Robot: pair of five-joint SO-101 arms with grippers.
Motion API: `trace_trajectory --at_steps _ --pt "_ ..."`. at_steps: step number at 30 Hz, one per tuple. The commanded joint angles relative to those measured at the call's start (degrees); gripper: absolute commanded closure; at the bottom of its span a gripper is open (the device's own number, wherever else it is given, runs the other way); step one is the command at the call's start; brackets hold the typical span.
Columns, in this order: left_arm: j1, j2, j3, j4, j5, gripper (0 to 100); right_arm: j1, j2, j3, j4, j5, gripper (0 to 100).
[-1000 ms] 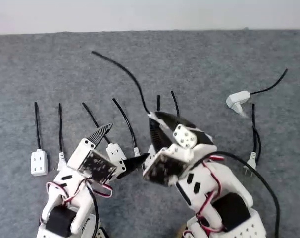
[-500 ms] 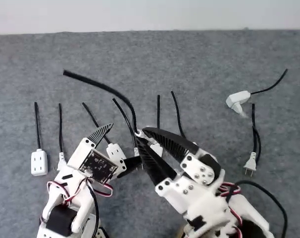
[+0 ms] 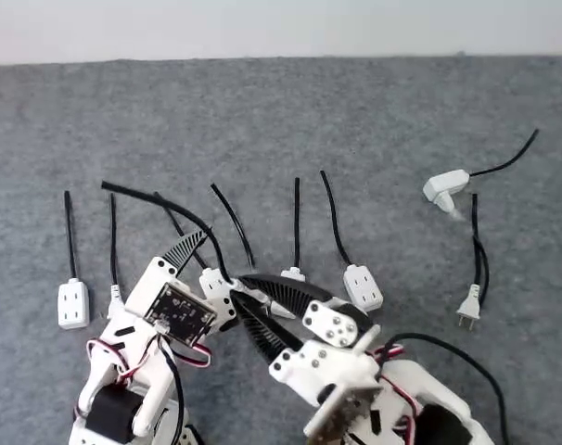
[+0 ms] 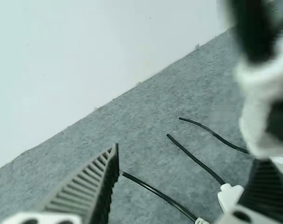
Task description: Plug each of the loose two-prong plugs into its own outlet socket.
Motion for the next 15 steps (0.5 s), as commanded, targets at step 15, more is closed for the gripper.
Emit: trace_trajectory --at_steps 15 --pt "3.25 -1.23 -7.16 6.68 4.13 59 -0.4 -0.84 -0.18 -1.27 -0.44 98.9"
